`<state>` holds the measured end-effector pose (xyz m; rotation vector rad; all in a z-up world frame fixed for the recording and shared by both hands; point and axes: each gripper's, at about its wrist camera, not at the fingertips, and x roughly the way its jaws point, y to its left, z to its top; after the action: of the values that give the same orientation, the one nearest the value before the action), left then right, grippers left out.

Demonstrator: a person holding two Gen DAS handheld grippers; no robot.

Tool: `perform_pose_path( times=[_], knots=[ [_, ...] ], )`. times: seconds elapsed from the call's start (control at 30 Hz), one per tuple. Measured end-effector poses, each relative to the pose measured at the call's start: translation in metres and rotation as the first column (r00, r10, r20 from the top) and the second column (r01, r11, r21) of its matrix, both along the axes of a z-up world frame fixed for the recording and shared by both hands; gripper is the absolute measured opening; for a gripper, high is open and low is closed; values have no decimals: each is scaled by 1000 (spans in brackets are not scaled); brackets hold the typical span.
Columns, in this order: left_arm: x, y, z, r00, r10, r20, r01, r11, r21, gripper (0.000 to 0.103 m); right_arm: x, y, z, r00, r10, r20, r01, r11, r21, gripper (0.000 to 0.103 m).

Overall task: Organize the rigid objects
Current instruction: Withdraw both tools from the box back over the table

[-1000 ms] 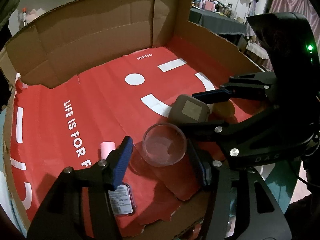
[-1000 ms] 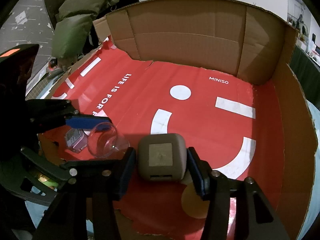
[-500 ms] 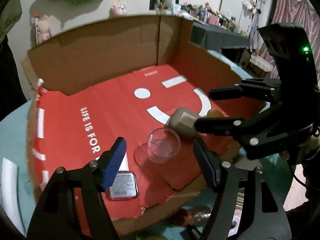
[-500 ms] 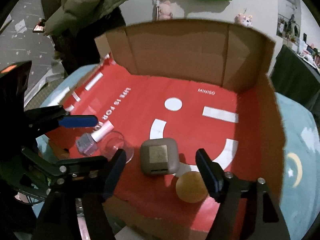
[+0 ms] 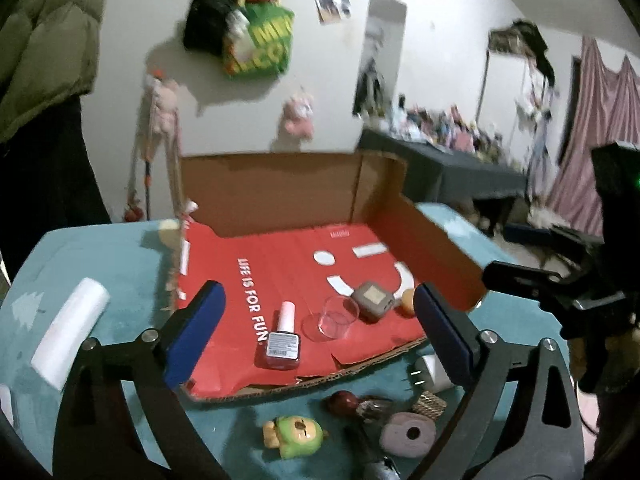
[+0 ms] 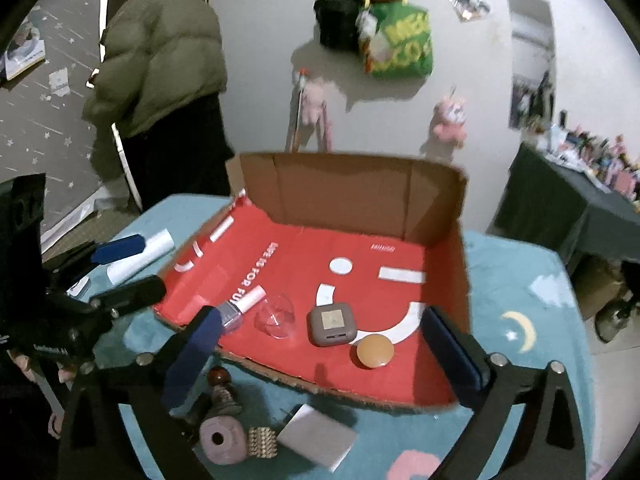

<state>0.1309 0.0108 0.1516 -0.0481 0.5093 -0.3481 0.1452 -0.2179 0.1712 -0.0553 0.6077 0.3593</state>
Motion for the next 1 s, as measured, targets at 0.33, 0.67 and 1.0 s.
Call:
perform_pose_path(
  times=[0.33, 0.67, 1.0],
  knots=[
    [-55, 6, -19, 993, 101, 60, -99, 994, -36, 99, -76, 0, -13, 986, -115, 124, 114, 993, 15, 103],
    [-83, -10, -66, 988, 140, 59, -143, 989, 49, 99, -106, -1, -67, 964, -228, 134, 225, 974, 37, 103],
    [-83, -12, -103, 986, 163, -20, -162, 985, 65, 99, -104, -1, -118, 960, -277, 34, 275, 960, 48, 103]
  ],
)
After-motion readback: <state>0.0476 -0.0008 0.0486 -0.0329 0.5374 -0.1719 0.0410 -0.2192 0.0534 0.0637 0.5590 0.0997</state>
